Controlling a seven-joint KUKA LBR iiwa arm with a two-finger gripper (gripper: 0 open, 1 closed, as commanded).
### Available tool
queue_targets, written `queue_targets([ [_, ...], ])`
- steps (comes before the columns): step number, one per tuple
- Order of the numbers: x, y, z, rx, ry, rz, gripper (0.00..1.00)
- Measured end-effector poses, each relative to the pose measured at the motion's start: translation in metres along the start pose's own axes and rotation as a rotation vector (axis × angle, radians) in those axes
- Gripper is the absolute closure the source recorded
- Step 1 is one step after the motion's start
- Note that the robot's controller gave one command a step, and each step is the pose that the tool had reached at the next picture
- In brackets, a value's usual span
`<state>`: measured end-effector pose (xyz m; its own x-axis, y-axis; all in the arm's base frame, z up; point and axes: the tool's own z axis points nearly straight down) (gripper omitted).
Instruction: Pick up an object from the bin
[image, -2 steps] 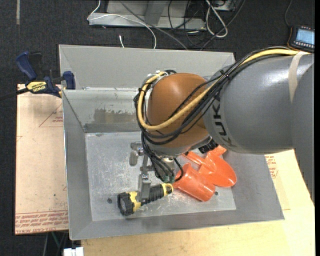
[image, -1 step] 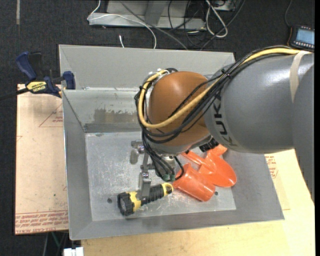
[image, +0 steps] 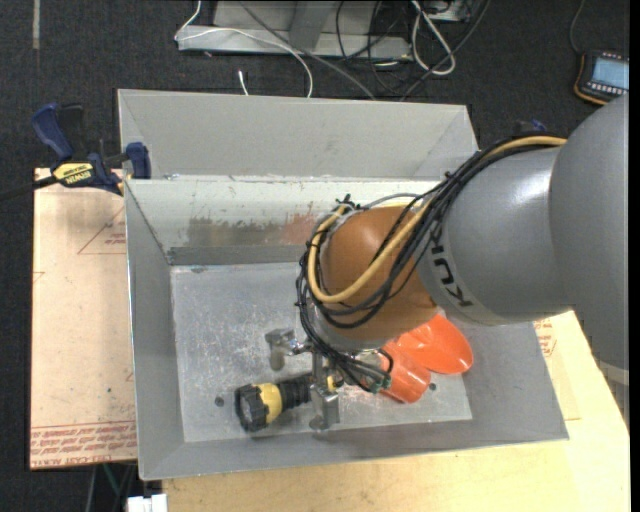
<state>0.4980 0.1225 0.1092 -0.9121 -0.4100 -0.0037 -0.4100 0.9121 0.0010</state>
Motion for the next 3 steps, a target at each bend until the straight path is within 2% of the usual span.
queue_targets([
  [1, 0.02, -0.015, -0.022, -0.001, 0.003, -0.085, 0.0],
  [2, 0.019, -0.015, 0.01, -0.003, 0.005, -0.271, 0.0],
  [3, 0.002, -0.018, 0.04, -0.002, -0.002, -0.21, 0.0],
])
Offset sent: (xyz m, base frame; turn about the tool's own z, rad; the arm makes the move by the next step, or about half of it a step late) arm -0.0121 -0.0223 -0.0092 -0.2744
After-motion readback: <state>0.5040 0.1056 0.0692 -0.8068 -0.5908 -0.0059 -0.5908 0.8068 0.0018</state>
